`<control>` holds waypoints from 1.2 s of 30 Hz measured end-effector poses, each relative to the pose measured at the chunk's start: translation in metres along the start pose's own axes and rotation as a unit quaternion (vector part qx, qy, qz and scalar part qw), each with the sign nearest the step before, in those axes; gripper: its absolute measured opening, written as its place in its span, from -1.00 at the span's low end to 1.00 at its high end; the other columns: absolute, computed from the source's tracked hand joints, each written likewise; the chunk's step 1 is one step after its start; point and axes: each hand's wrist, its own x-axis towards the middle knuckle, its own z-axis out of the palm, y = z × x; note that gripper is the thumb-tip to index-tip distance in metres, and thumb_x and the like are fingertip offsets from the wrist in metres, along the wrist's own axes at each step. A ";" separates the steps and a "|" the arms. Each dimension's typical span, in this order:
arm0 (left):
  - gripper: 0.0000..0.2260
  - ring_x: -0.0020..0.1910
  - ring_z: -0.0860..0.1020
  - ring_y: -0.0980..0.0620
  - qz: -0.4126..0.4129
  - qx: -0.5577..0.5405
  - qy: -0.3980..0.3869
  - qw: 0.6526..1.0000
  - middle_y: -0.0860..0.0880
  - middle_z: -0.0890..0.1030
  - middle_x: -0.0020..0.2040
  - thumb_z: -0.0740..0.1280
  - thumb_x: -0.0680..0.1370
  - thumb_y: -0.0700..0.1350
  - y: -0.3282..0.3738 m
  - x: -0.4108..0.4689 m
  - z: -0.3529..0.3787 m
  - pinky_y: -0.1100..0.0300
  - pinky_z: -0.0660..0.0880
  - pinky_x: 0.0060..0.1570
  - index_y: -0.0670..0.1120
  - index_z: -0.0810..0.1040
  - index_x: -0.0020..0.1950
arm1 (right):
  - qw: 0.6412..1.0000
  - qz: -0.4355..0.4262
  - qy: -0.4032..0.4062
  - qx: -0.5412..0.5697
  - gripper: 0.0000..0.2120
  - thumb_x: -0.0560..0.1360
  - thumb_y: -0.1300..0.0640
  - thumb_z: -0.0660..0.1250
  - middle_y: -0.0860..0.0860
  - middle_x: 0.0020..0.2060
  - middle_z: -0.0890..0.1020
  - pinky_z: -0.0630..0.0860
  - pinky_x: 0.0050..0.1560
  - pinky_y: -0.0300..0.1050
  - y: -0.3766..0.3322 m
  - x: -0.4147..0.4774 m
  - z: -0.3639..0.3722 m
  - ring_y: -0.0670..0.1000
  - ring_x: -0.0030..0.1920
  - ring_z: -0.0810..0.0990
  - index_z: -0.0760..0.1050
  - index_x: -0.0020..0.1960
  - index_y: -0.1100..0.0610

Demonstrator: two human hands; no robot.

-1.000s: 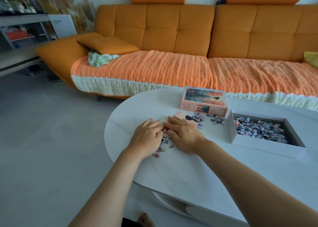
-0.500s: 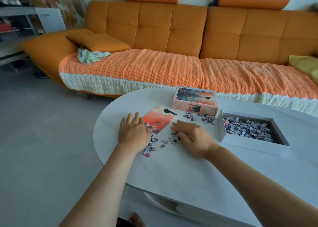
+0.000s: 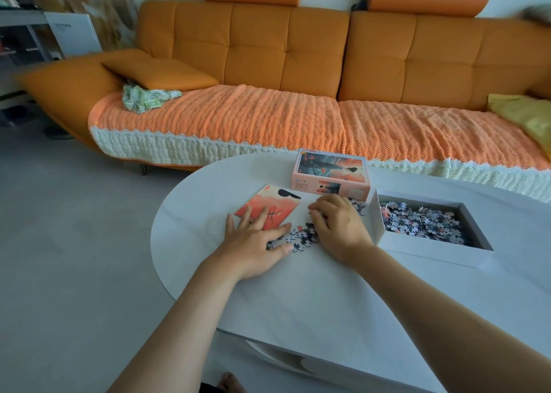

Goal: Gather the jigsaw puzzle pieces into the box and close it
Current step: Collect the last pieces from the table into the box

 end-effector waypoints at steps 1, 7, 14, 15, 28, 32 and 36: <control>-0.50 0.55 -0.28 -0.10 0.004 0.013 0.007 1.000 0.06 -0.17 0.60 -0.04 0.56 0.37 0.003 0.001 0.002 -0.21 -0.31 0.45 0.39 0.04 0.50 | 0.999 0.020 0.019 -0.030 -0.63 0.58 -0.01 0.09 0.03 0.18 0.54 0.35 0.28 0.00 0.002 0.001 -0.001 0.10 0.21 0.43 0.57 0.20 0.08; -0.33 0.56 -0.26 0.00 0.007 0.012 0.021 1.000 -0.01 -0.22 0.60 -0.04 0.58 0.35 0.018 0.004 0.013 -0.02 -0.24 0.51 0.11 -0.17 0.59 | 0.981 0.159 -0.095 -0.061 -0.42 0.57 -0.23 -0.10 0.11 0.47 0.27 0.11 0.49 0.09 0.018 0.005 0.004 0.13 0.48 0.16 0.38 0.35 0.10; -0.32 0.56 -0.22 0.08 0.081 -0.001 0.055 0.995 -0.02 -0.15 0.61 0.07 0.61 0.26 0.039 0.004 0.017 0.14 -0.26 0.51 -0.02 -0.08 0.61 | 0.997 0.059 0.040 -0.014 -0.69 0.57 0.02 0.12 0.03 0.07 0.59 0.39 0.21 0.00 0.005 -0.015 -0.004 0.13 0.14 0.46 0.62 0.02 0.08; -0.32 0.57 -0.18 0.09 0.095 -0.006 0.065 0.993 -0.02 -0.11 0.61 0.10 0.61 0.24 0.043 0.005 0.018 0.17 -0.25 0.51 -0.04 -0.06 0.61 | 0.996 0.061 0.054 -0.022 -0.68 0.57 0.01 0.12 0.05 0.12 0.57 0.36 0.27 0.00 0.006 -0.015 -0.005 0.13 0.20 0.44 0.61 0.10 0.09; -0.30 0.58 -0.08 0.00 0.035 -0.021 0.067 0.997 -0.03 -0.08 0.61 -0.01 0.59 0.32 0.060 0.036 0.015 0.01 -0.09 0.53 -0.02 -0.10 0.61 | 0.968 0.230 -0.084 -0.056 -0.53 0.56 -0.08 0.03 0.22 0.22 0.45 0.30 0.31 0.10 0.011 0.009 -0.008 0.21 0.31 0.33 0.49 0.16 0.25; -0.38 0.53 0.12 -0.03 -0.003 -0.052 0.110 0.993 -0.05 0.15 0.57 0.04 0.62 0.22 0.043 0.034 0.003 0.08 0.05 0.47 -0.05 0.04 0.59 | 0.989 0.134 -0.057 -0.025 -0.66 0.57 0.00 0.11 0.12 0.23 0.47 0.31 0.32 0.04 0.011 0.002 -0.009 0.15 0.29 0.32 0.53 0.16 0.17; -0.47 0.51 0.12 0.01 -0.025 -0.045 0.106 0.993 0.01 0.20 0.54 0.01 0.65 0.18 0.022 0.027 -0.004 0.09 0.04 0.46 -0.05 0.19 0.56 | 0.983 0.089 -0.143 -0.069 -0.53 0.59 -0.12 0.05 0.11 0.50 0.22 0.09 0.47 0.03 0.015 0.009 -0.009 0.13 0.49 0.11 0.36 0.37 0.12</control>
